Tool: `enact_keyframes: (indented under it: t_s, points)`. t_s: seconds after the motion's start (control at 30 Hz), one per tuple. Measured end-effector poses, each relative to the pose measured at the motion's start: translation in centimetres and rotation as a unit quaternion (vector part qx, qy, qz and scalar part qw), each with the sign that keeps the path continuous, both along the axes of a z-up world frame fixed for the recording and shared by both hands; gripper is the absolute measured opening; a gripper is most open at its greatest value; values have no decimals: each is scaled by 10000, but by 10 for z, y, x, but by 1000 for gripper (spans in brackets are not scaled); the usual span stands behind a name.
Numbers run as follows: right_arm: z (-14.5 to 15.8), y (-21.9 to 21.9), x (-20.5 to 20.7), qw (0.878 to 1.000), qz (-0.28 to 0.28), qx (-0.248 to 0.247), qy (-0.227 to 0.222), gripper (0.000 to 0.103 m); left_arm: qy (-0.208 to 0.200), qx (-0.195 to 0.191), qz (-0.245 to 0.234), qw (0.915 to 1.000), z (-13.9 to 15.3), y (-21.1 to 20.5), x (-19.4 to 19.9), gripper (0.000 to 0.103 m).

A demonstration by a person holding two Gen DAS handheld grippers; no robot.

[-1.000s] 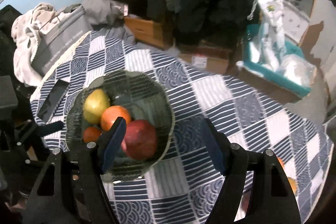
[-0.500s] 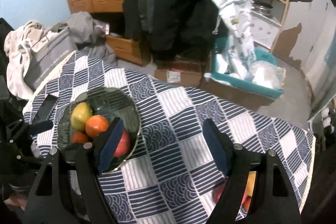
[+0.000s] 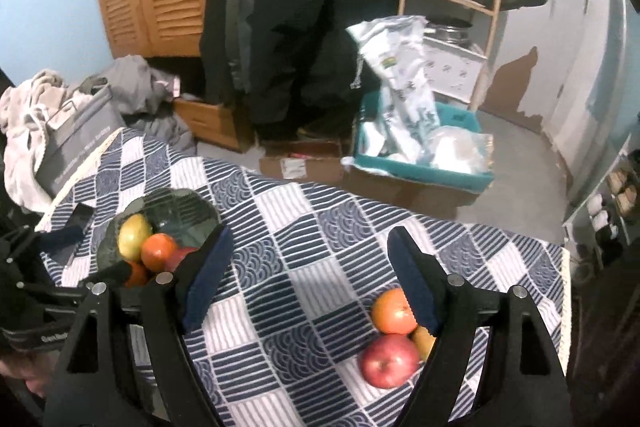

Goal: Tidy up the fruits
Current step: 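Withdraw both open tools from the plate back toward the fruit pile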

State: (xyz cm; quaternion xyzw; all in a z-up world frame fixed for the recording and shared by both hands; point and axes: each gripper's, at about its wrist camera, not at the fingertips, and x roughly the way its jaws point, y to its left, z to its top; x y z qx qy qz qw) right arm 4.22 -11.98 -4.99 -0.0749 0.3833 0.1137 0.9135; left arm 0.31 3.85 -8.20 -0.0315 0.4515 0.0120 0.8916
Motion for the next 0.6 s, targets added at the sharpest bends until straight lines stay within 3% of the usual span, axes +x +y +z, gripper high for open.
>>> enact_keyframes:
  t_s: [0.6]
  points:
    - [20, -89, -32, 9966, -743, 117, -341, 80, -373, 159, -454, 9981, 27, -58, 0, 85]
